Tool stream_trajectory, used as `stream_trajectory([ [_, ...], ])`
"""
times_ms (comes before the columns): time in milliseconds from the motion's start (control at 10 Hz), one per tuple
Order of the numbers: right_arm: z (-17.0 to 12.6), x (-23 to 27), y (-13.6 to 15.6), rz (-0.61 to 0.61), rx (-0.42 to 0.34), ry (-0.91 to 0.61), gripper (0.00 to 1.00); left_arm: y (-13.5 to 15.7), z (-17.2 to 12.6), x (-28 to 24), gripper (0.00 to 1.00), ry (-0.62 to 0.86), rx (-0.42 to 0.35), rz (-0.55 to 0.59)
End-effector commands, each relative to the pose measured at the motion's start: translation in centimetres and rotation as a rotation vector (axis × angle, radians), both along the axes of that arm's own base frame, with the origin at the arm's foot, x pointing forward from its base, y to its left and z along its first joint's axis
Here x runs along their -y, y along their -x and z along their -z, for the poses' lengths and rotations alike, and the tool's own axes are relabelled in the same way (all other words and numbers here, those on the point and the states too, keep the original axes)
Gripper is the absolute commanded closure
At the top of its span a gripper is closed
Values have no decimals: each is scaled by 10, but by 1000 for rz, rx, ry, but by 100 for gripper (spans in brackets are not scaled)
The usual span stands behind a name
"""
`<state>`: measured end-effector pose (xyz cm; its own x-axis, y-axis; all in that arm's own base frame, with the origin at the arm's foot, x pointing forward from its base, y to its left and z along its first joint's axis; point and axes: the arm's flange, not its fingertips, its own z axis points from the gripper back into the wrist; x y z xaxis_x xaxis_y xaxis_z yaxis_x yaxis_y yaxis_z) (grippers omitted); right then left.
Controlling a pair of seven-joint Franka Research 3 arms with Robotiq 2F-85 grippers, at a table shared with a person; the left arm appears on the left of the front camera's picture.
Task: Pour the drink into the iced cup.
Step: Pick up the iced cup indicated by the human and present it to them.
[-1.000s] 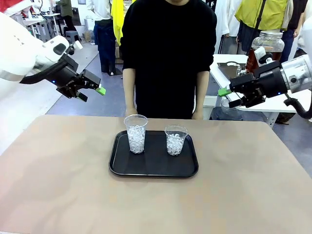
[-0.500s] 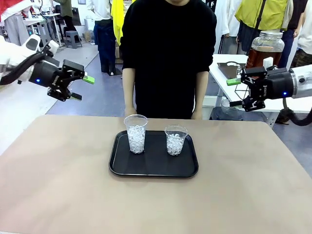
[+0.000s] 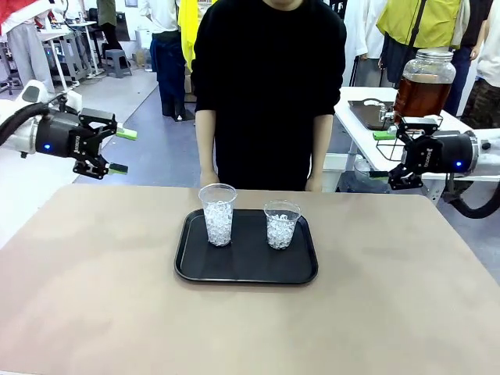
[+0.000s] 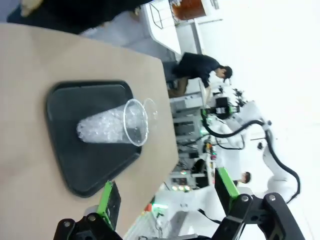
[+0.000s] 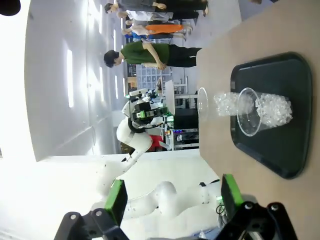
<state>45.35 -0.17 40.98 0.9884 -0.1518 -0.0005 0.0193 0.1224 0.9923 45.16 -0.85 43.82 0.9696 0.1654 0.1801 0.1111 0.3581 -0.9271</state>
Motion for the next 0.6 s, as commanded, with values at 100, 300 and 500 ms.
stream_trajectory([
  [100, 0, 3, -26, -30, 26, -56, 0, -38, 4, -2, 0, 71, -42, 77],
  [300, 1, 3, -36, -46, 21, -59, 0, -50, 11, -2, 0, 98, -76, 102],
  [500, 3, 3, -40, -50, 15, -59, 0, -56, 11, -2, 0, 119, -79, 114],
])
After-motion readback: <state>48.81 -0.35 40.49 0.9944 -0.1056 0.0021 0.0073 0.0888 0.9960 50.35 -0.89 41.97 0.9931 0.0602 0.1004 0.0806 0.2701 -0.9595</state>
